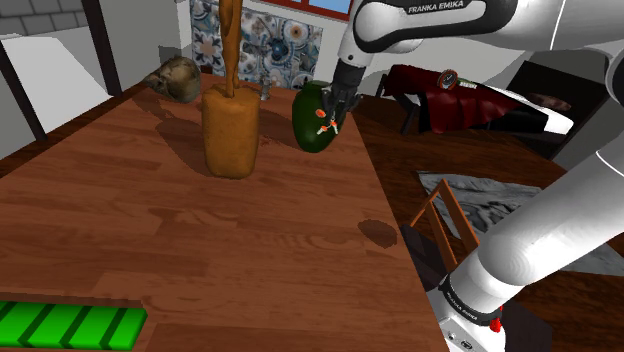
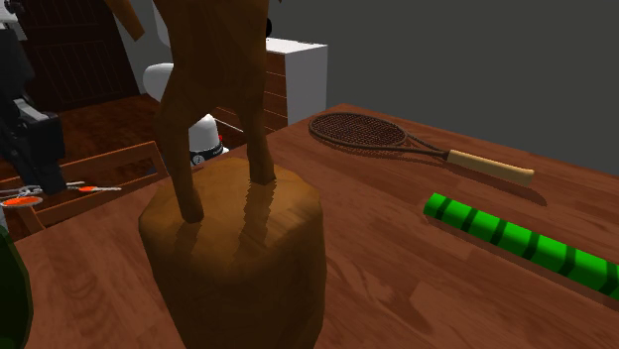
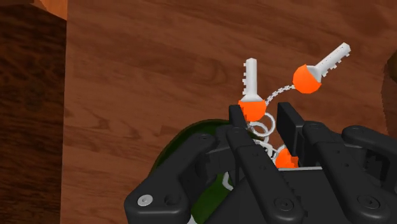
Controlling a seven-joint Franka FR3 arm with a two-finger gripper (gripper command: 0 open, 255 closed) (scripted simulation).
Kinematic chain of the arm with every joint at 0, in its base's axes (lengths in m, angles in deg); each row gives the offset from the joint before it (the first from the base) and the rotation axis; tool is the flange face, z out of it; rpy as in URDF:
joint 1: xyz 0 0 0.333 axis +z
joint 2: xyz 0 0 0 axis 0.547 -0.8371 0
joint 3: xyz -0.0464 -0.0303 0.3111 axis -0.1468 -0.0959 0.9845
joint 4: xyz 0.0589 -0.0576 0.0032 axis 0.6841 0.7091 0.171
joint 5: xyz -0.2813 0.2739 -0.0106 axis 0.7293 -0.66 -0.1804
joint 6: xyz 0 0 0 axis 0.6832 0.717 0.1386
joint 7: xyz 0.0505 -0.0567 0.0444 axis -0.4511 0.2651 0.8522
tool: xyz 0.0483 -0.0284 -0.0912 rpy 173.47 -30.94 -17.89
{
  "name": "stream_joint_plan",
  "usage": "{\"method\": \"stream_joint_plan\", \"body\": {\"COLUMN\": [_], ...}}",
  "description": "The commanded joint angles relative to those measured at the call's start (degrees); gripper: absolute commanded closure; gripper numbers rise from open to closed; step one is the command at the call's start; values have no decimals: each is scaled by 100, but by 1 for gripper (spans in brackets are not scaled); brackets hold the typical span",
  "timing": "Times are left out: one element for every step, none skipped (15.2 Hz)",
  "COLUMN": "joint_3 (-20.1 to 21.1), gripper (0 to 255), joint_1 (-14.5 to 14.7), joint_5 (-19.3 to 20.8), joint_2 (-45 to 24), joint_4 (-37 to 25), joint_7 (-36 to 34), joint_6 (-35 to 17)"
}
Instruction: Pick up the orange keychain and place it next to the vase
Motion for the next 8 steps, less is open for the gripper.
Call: {"method": "stream_joint_plan", "body": {"joint_3": [1, 3, 6, 8, 11, 13, 16, 18], "gripper": [255, 255, 255, 255, 255, 255, 255, 255], "joint_1": [-1, 0, 1, 2, 3, 4, 4, 5], "joint_5": [1, 3, 4, 6, 8, 10, 13, 16], "joint_2": [-17, -29, -42, -57, -73, -90, -108, -128], "joint_4": [130, 194, 258, 320, 381, 441, 500, 558], "joint_7": [4, 3, 2, 1, 0, -1, -3, -5], "joint_6": [-149, -225, -302, -379, -455, -532, -609, -685]}}
